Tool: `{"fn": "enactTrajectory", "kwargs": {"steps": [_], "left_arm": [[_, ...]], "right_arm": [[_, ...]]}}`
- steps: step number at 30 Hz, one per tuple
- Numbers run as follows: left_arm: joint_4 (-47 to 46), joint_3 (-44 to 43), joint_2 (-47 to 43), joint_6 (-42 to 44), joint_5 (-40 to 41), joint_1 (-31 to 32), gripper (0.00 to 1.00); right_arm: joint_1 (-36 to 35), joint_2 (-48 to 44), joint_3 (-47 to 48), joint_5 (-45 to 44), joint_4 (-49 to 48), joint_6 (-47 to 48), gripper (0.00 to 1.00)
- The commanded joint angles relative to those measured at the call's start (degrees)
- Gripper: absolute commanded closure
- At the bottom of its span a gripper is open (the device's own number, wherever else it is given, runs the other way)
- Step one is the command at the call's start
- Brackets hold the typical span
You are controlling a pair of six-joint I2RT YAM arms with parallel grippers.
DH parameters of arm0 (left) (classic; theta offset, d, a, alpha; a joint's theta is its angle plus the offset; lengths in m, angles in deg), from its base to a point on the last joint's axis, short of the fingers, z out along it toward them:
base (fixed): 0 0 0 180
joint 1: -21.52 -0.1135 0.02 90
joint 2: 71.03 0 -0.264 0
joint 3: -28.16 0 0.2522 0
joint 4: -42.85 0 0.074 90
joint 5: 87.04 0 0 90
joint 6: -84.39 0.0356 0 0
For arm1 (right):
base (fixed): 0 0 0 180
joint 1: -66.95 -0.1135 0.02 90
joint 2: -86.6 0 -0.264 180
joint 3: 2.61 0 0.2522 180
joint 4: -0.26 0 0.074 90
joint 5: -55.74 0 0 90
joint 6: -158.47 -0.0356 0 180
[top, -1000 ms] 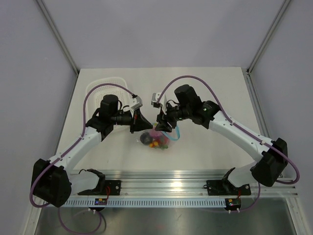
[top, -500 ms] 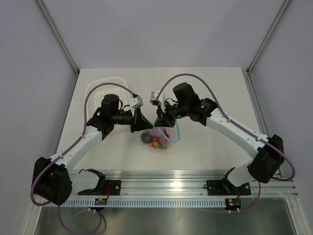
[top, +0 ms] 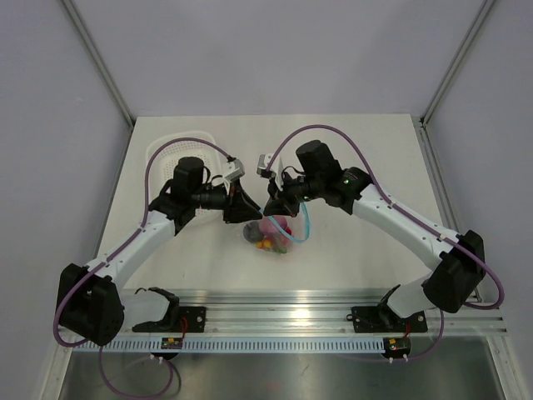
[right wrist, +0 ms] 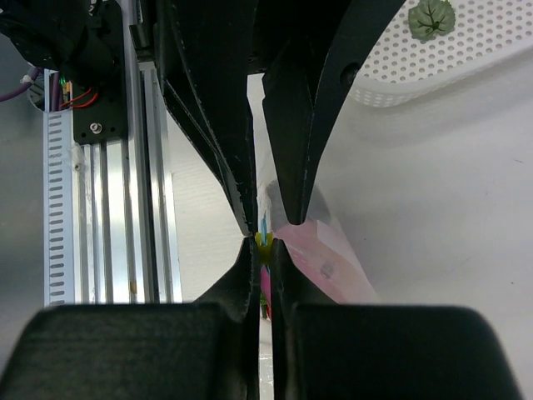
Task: Place the food in the zip-top bag and seal the zipper
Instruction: Zip the zipper food storage bag at the center of the board.
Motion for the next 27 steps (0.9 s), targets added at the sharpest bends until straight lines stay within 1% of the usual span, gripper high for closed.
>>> {"fn": "enactTrajectory", "kwargs": {"steps": [1,4,8,11,12,13,17,22,27], "left_arm": [[-3.4,-2.6,0.2,-1.4,-1.5,0.5,0.70],[-3.6,-2.7,1.0,-1.4,-1.2,1.8,0.70],[-3.4,-2.9,2.2,-1.6,-1.3,2.7,0.74],[-3.5,-2.7,2.4,-1.7,-1.7,2.9,0.87],[-3.6,-2.6,2.4,-1.8,-1.8,2.9,0.98],[-3.5,-2.6,2.4,-1.8,-1.7,2.9,1.00],[-3.0,-2.6,1.7,-1.3,-1.5,2.9,1.00],[-2.7,-1.9,-1.2,-0.1,-0.3,2.2,1.00],[-2.2,-2.7,-2.2,-2.1,-1.3,-1.2,1.00]], "right_arm": [[0.5,-2.5,0.3,0.8,-2.3,-1.1,1.00],[0.6,-2.4,0.4,1.1,-2.8,-1.5,1.00],[0.5,-2.3,0.4,1.6,-3.3,-2.2,1.00],[0.5,-2.1,0.4,1.6,-3.0,-2.2,1.00],[0.5,-2.2,0.3,1.5,-2.9,-2.2,1.00],[0.6,-2.3,0.3,1.4,-2.8,-2.2,1.00],[0.6,-2.7,-0.2,0.5,-2.4,-2.0,1.00],[0.6,-4.1,-2.4,-1.9,-1.2,-2.0,1.00],[0.7,-5.2,-4.6,-4.2,-1.0,-2.5,1.00]]}}
